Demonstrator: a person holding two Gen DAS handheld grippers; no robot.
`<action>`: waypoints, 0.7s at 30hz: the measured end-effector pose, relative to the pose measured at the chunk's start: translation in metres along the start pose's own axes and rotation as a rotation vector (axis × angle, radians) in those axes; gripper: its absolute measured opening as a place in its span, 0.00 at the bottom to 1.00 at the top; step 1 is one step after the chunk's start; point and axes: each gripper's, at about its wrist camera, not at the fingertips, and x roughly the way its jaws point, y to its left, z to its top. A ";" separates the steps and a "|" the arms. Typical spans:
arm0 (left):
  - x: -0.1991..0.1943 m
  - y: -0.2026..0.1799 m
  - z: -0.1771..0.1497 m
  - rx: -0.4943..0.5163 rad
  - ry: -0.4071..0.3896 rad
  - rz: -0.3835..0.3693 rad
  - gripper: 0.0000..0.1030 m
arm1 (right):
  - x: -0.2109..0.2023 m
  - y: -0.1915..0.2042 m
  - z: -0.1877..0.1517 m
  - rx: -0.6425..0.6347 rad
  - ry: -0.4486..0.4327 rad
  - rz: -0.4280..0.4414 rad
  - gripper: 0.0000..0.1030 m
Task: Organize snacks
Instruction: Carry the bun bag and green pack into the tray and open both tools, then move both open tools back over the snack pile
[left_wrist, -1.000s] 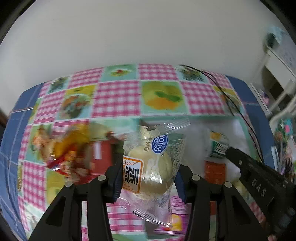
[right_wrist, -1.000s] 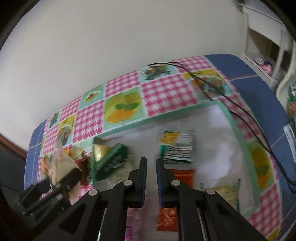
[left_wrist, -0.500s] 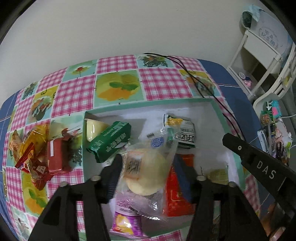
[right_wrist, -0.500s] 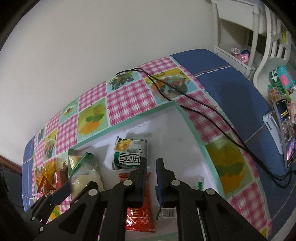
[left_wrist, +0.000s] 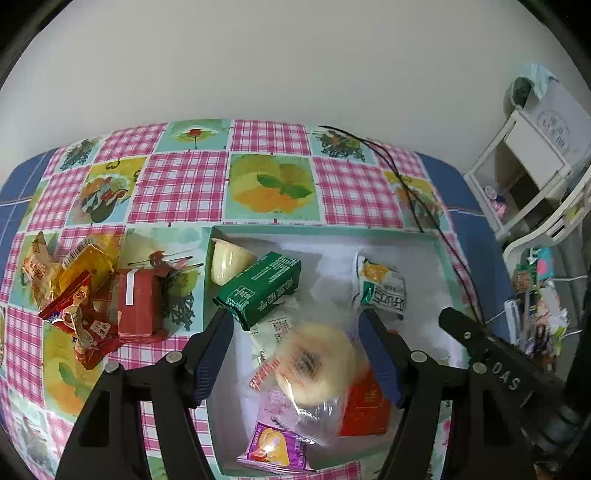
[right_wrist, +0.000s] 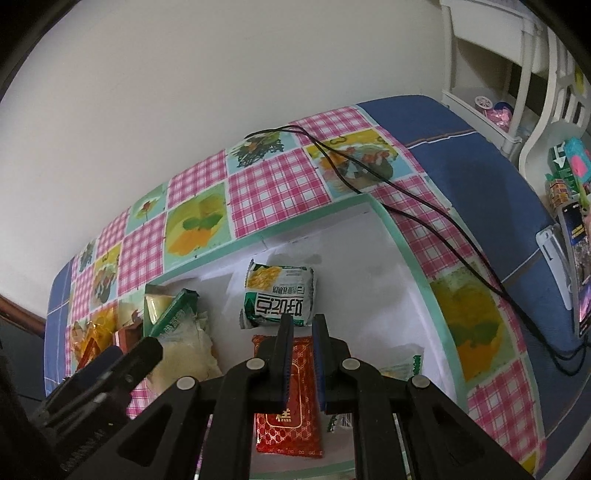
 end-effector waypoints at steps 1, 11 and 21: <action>-0.001 0.001 0.001 -0.004 -0.003 -0.003 0.70 | 0.000 0.000 0.000 0.001 0.000 0.000 0.11; 0.002 0.015 0.001 -0.018 -0.024 0.139 0.90 | 0.001 0.005 -0.001 -0.014 0.005 0.001 0.12; 0.004 0.048 0.001 -0.075 -0.031 0.302 0.98 | 0.011 0.030 -0.010 -0.093 0.031 -0.029 0.70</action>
